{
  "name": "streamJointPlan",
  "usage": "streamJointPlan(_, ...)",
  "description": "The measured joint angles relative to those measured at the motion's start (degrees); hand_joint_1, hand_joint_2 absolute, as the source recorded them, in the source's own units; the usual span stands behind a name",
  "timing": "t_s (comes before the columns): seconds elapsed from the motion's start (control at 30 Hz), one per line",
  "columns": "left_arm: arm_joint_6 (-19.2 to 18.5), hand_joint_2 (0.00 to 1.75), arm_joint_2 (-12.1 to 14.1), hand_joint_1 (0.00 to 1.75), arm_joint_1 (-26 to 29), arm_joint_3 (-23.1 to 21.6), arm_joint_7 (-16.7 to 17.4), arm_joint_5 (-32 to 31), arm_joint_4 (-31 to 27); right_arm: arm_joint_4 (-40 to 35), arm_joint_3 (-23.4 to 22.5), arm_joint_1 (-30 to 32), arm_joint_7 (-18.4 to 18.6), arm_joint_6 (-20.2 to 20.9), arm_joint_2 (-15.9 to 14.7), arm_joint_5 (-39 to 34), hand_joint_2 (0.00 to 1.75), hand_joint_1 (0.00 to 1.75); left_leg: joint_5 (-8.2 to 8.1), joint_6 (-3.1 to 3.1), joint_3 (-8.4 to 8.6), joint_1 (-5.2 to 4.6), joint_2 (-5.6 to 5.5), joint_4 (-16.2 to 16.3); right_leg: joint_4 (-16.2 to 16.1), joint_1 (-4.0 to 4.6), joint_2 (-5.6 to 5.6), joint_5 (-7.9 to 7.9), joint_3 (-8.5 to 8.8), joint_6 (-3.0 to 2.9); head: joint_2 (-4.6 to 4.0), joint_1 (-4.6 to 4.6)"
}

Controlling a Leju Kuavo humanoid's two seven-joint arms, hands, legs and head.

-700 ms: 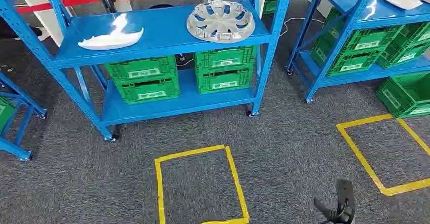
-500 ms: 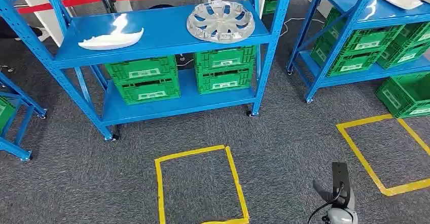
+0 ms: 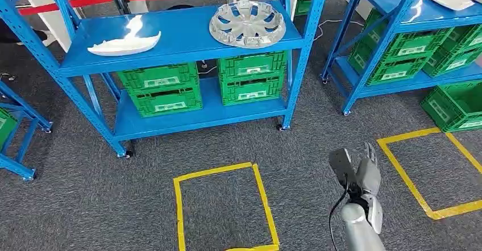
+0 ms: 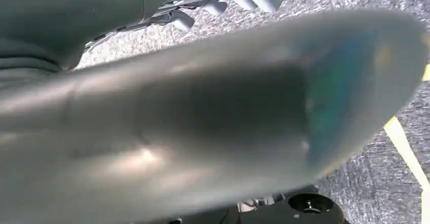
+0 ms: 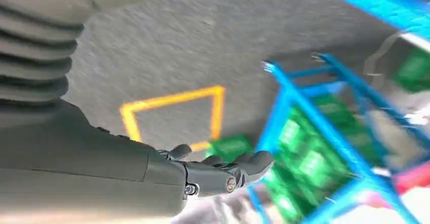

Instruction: Take the parts from the cabinet and place them on the table.

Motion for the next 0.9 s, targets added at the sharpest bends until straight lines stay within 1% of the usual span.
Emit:
streamJointPlan(0.27, 2.40, 0.00, -0.52, 0.00, -0.51, 1.77, -2.14, -3.41, 0.50, -9.81, 10.58, 0.96, 1.22, -1.79, 0.39, 9.83, 0.00, 0.00, 0.00, 0.00, 0.00, 0.00, 0.00, 0.00, 0.00, 0.00, 0.00, 0.00, -0.01, 0.00, 0.00, 0.00)
streamJointPlan(0.57, 4.61, 0.00, -1.05, 0.00, -1.01, 2.84, -4.15, -7.10, 0.98, -20.76, 22.58, 2.29, 3.37, -1.90, 0.39, 21.27, 0.00, 0.00, 0.00, 0.00, 0.00, 0.02, 0.01, 0.00, 0.01, 0.01, 0.01, 0.00, -0.02, 0.00, 0.00, 0.00)
streamJointPlan(0.6, 4.76, 0.00, -1.09, 0.00, -1.09, 2.91, -4.17, -7.50, 1.01, -21.64, 23.56, 2.31, 3.59, -1.88, 0.39, 22.32, 0.00, 0.00, -0.21, 0.32, -0.09, -0.45, 0.04, 0.45, -0.62, -0.37, 0.02, 0.29, 0.02, 0.39, 0.00, 0.00)
streamJointPlan(0.63, 5.02, 0.00, -1.13, 0.00, -1.16, 2.95, -4.35, -8.04, 1.03, -22.94, 24.97, 2.29, 3.98, -1.86, 0.39, 23.70, 0.00, 0.00, -0.11, 0.72, -0.02, -0.37, -0.03, -0.04, -0.82, -0.40, -0.06, 0.40, 0.08, 0.66, 0.00, 0.02)
streamJointPlan(0.67, 5.29, 0.00, -1.26, 0.00, -1.33, 2.97, -4.54, -8.59, 1.07, -24.46, 26.24, 2.35, 4.41, -1.84, 0.39, 24.95, 0.00, 0.00, 0.22, 1.06, 0.49, -0.21, -0.01, -1.32, -1.20, -0.14, -0.10, 0.38, 0.48, 0.98, 0.00, -0.05)
streamJointPlan(0.7, 5.46, 0.00, -1.40, 0.00, -1.34, 2.99, -4.68, -9.05, 1.14, -25.70, 27.36, 2.33, 4.68, -1.86, 0.26, 26.10, 0.00, 0.00, 0.85, 1.14, 1.26, 0.35, 0.13, -2.40, -0.84, -0.39, -0.11, 0.32, 0.56, 0.99, 0.00, 0.20)
streamJointPlan(0.73, 5.79, 0.00, -1.49, 0.00, -1.47, 2.99, -4.76, -9.57, 1.16, -26.88, 28.83, 2.08, 5.03, -1.83, 0.09, 27.58, 0.00, 0.00, 1.07, 1.43, 1.66, 0.34, 0.18, -3.04, 1.54, -0.19, -0.02, -0.87, -0.77, 0.95, 0.00, 0.24)
streamJointPlan(0.77, 6.01, 0.00, -1.51, 0.00, -1.66, 2.99, -4.79, -10.03, 1.20, -27.86, 30.43, 2.07, 5.44, -1.77, 0.04, 28.92, 0.00, 0.00, 1.09, 1.46, 1.69, 0.36, 0.27, -3.16, 5.62, -0.15, 0.04, -2.81, -3.20, 1.03, 0.00, 0.24)
streamJointPlan(0.8, 6.29, 0.00, -1.62, 0.00, -1.78, 3.02, -4.83, -10.49, 1.27, -28.63, 31.69, 2.33, 5.79, -1.68, -0.17, 29.97, 0.00, 0.00, 0.98, 1.57, 1.67, 0.36, 0.33, -3.13, 10.88, -0.23, 0.04, -4.90, -6.26, 1.13, 0.00, 0.26)
streamJointPlan(0.83, 6.54, 0.00, -1.66, 0.00, -1.81, 3.02, -4.87, -10.82, 1.33, -29.33, 32.89, 2.61, 6.19, -1.66, -0.35, 31.04, 0.00, 0.00, 0.81, 1.54, 1.68, 0.36, 0.33, -3.07, 15.31, -0.29, 0.05, -6.16, -9.04, 1.21, 0.00, 0.24)
streamJointPlan(0.87, 6.89, 0.00, -1.70, 0.00, -1.77, 3.04, -4.94, -11.21, 1.40, -30.07, 34.25, 2.71, 6.62, -1.62, -0.61, 32.35, 0.00, 0.00, 0.61, 1.36, 1.73, 0.41, 0.26, -2.94, 17.87, -0.37, 0.04, -5.96, -11.11, 1.28, 0.00, 0.26)
streamJointPlan(0.9, 7.23, 0.00, -1.73, 0.00, -1.74, 3.06, -5.05, -11.63, 1.42, -30.73, 35.41, 2.70, 7.04, -1.53, -0.72, 33.55, 0.00, 0.00, 0.34, 1.01, 1.91, 0.56, 0.11, -2.70, 16.84, -0.55, 0.03, -3.83, -11.50, 1.39, 0.00, 0.26)
